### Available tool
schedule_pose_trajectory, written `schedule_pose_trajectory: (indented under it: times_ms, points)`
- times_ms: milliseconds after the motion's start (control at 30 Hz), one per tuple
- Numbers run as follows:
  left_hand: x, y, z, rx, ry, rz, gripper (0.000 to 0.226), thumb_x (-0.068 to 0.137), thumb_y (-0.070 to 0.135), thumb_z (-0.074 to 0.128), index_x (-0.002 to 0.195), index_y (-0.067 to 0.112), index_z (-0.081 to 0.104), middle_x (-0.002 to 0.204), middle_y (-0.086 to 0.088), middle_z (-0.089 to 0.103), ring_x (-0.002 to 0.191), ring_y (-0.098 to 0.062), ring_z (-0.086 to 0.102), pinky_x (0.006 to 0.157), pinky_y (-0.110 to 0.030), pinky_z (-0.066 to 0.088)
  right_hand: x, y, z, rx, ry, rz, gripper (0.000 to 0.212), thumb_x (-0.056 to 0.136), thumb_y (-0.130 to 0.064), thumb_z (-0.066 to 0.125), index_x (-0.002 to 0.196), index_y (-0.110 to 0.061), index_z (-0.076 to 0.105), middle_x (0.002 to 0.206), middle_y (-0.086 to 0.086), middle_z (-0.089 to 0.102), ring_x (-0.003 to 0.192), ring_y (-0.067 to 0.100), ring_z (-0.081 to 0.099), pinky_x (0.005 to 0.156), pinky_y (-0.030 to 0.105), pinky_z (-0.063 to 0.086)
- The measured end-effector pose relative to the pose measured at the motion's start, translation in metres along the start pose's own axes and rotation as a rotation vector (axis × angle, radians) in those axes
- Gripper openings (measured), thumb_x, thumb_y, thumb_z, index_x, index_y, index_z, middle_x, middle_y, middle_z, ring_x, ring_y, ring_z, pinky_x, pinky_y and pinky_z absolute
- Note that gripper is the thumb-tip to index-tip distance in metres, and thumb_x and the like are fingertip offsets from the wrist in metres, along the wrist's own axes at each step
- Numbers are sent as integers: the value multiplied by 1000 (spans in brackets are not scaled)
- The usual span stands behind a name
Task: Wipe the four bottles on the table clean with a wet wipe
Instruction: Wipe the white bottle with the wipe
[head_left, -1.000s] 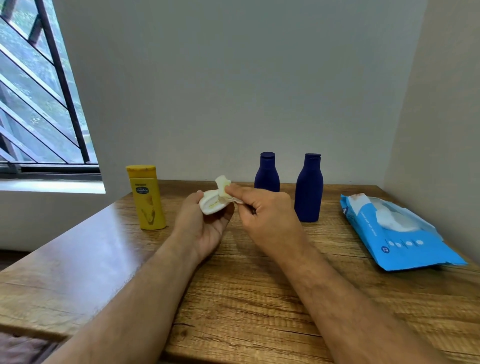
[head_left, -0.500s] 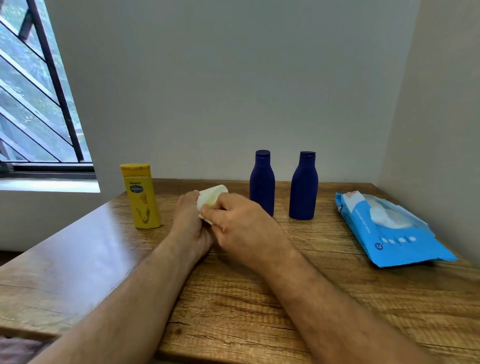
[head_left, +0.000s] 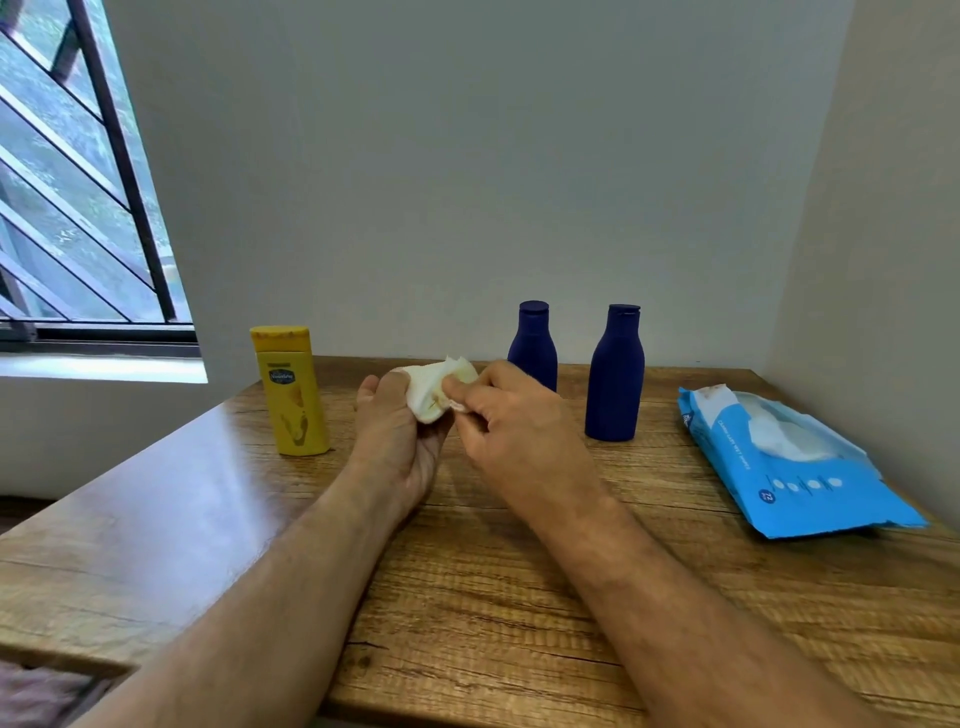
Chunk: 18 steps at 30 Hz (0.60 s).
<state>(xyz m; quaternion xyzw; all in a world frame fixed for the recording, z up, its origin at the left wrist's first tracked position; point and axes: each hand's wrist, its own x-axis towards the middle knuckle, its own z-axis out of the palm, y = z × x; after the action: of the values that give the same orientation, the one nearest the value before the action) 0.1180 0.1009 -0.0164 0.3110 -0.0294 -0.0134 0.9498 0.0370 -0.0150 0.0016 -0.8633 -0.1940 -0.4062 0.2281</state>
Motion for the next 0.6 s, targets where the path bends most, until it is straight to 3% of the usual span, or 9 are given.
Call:
schedule_pose_trajectory:
  times_ms: [100, 167, 300, 333, 367, 433, 500, 600]
  points:
    - [3, 1, -3, 50, 74, 1, 70, 90, 20, 60, 153, 17, 31, 142, -30, 52, 101, -36, 71, 66, -43, 61, -2, -2, -1, 41, -184, -63, 32, 96, -22, 60, 127, -19, 65, 107, -1, 60, 95, 8, 54, 88, 24, 52]
    - [1, 2, -4, 68, 76, -52, 61, 92, 22, 60, 147, 11, 38, 137, -30, 56, 103, -37, 70, 67, -45, 63, -2, -2, 0, 43, -235, -94, 32, 96, -21, 61, 128, -19, 64, 110, 0, 61, 99, 11, 57, 91, 29, 52]
    - [-11, 4, -1, 62, -70, -156, 26, 101, 17, 51, 119, -2, 53, 85, -19, 67, 67, -23, 71, 51, -32, 60, -2, -2, 0, 7, -107, -89, 30, 91, -21, 68, 121, -19, 69, 106, 0, 65, 97, 11, 59, 88, 26, 53]
    - [-13, 4, 1, 49, -81, -155, 24, 101, 15, 51, 118, -2, 53, 83, -18, 66, 66, -22, 71, 53, -31, 60, -3, -3, 0, 2, -69, -79, 30, 90, -21, 69, 120, -19, 70, 103, 0, 65, 93, 10, 58, 84, 24, 53]
    - [-13, 4, 3, 44, -72, -135, 26, 100, 14, 51, 122, -2, 52, 88, -20, 67, 69, -22, 71, 56, -32, 61, -3, -2, 0, 1, -41, -59, 29, 90, -21, 68, 120, -18, 70, 99, 0, 64, 89, 9, 57, 82, 23, 53]
    - [-11, 4, 6, 29, -54, -71, 46, 98, 12, 55, 140, -1, 42, 118, -30, 63, 82, -27, 72, 64, -37, 62, -1, 3, 0, 24, -4, 12, 28, 92, -22, 65, 120, -18, 69, 96, -3, 62, 86, 5, 55, 81, 23, 54]
    - [-13, 5, 9, 58, -17, -8, 61, 96, 9, 56, 151, 10, 30, 140, -31, 50, 94, -31, 71, 65, -41, 62, 2, 10, -1, 56, 37, 89, 27, 93, -23, 65, 119, -18, 69, 99, -7, 61, 88, 5, 58, 82, 22, 55]
    - [-13, 2, 11, 182, 44, 80, 68, 101, 5, 49, 156, 30, 16, 136, -20, 49, 100, -29, 66, 70, -48, 63, 5, 18, -4, 128, 181, 197, 24, 93, -22, 66, 115, -19, 71, 104, -8, 66, 92, 5, 62, 82, 22, 56]
